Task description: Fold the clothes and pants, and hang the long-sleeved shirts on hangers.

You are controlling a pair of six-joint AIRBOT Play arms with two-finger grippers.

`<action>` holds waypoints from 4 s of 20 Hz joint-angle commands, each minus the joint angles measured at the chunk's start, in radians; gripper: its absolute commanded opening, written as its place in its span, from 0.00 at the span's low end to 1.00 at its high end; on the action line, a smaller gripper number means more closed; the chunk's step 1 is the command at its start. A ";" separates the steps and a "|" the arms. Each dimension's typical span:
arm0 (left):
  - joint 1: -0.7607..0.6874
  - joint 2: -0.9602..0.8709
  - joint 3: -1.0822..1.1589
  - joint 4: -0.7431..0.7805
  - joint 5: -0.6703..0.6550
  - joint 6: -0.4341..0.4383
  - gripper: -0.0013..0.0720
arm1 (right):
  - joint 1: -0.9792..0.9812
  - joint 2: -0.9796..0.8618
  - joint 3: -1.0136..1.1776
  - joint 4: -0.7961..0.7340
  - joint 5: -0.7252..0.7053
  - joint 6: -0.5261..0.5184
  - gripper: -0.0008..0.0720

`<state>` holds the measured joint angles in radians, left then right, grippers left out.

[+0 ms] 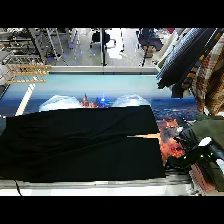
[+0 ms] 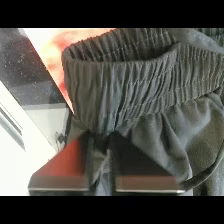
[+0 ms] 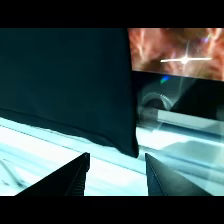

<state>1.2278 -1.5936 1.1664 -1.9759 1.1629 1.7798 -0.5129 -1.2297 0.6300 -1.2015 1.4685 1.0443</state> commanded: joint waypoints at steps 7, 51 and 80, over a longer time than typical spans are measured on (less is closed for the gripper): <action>0.000 -0.001 0.000 0.000 0.040 0.016 0.04 | 0.004 -0.110 -0.082 0.047 -0.074 -0.128 0.15; -0.394 -0.215 0.538 -0.149 0.338 0.002 0.09 | 0.202 -0.687 0.907 0.269 -0.251 0.195 0.64; -1.012 -0.228 0.539 -0.158 0.446 0.173 0.04 | 1.015 -0.542 1.088 -0.158 -0.405 0.575 0.03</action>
<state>0.2192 -1.8435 1.7046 -2.1326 1.5757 1.9526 0.2909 -1.6760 1.7172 -1.3781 1.1919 1.5269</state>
